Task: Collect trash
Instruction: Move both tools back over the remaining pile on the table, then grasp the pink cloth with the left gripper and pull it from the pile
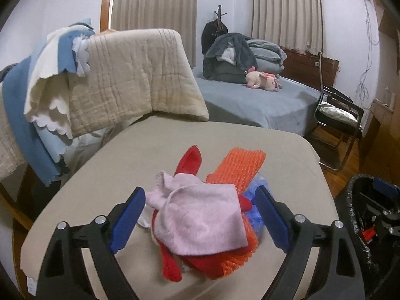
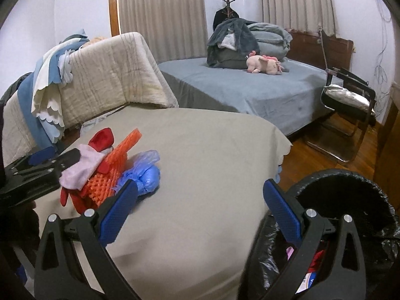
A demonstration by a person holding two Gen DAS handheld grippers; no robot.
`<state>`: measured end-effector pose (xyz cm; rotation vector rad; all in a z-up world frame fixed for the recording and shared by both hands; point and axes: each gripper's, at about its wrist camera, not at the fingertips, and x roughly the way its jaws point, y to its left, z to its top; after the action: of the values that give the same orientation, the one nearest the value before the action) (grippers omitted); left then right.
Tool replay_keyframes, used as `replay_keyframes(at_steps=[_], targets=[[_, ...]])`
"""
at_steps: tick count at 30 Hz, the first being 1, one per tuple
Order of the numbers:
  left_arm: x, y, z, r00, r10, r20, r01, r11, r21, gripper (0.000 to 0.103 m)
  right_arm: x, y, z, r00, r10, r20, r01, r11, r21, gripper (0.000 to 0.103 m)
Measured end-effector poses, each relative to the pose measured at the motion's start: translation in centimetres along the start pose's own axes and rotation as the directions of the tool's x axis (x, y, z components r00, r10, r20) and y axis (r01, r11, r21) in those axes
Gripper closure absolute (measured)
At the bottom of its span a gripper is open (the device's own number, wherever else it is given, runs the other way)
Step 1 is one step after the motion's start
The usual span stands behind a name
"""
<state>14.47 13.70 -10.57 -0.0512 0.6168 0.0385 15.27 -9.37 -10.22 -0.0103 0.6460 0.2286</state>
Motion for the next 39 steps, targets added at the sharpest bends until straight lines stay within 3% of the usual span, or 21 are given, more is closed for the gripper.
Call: replay_keyframes(at_steps=[9, 14, 17, 29, 39], targets=[[3.4, 0.2, -0.5, 0.998, 0.014, -0.06, -0.015, 1.0, -0.005, 0.016, 2.0, 0.6, -0.4, 0.999, 0.006, -0.033, -0.006, 1.0, -0.009, 0.005], [3.1, 0.6, -0.9, 0.998, -0.001, -0.058, 0.0, 1.0, -0.008, 0.055, 2.5, 0.9, -0.6, 0.999, 0.009, -0.043, -0.009, 1.0, -0.013, 0.005], [2.2, 0.8, -1.0, 0.999, -0.009, -0.044, 0.008, 1.0, -0.014, 0.071, 2.6, 1.1, -0.6, 0.999, 0.012, -0.048, -0.013, 1.0, -0.016, 0.005], [-2.9, 2.1, -0.8, 0.998, -0.048, 0.027, 0.05, 0.997, -0.061, 0.081, 1.7, 2.7, -0.3, 0.998, 0.046, -0.034, -0.047, 0.998, -0.043, 0.005], [-5.4, 4.5, -1.3, 0.999, -0.005, 0.043, 0.009, 0.996, -0.093, 0.086, 1.6, 5.5, 0.0, 0.995, 0.099, -0.015, -0.1, 0.994, -0.044, 0.005]])
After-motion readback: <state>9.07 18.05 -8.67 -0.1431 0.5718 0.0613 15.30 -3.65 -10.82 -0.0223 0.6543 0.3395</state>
